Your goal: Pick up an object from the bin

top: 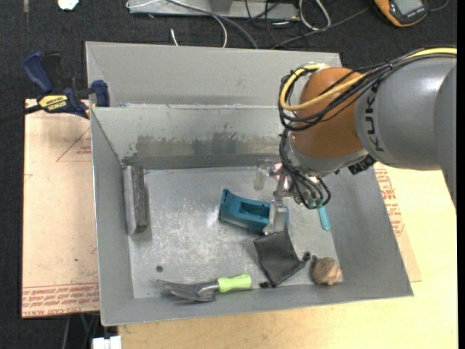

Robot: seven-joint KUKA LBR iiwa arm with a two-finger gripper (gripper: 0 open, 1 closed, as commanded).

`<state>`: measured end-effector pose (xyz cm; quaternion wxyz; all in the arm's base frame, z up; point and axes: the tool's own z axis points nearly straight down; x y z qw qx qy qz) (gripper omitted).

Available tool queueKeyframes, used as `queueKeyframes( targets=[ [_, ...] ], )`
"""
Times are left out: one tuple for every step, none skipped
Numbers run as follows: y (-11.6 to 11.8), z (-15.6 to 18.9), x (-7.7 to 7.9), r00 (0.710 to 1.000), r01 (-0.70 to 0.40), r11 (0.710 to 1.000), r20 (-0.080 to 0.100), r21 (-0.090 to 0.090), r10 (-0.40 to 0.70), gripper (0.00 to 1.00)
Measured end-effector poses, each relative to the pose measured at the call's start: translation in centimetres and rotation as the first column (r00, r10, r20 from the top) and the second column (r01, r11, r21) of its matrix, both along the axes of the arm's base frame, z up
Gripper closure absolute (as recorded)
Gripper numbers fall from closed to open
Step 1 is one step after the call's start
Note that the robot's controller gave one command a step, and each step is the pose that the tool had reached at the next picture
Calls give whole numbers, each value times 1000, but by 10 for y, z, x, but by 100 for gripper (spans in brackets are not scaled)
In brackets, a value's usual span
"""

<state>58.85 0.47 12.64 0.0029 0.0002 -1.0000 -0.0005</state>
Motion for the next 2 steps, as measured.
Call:
queueKeyframes(
  targets=[
    [0, 5, 2, 1000, 0, 1000, 7, 0, 0, 0],
    [10, -38, -2, 995, 103, 995, 8, 1, -103, 0]
  ],
)
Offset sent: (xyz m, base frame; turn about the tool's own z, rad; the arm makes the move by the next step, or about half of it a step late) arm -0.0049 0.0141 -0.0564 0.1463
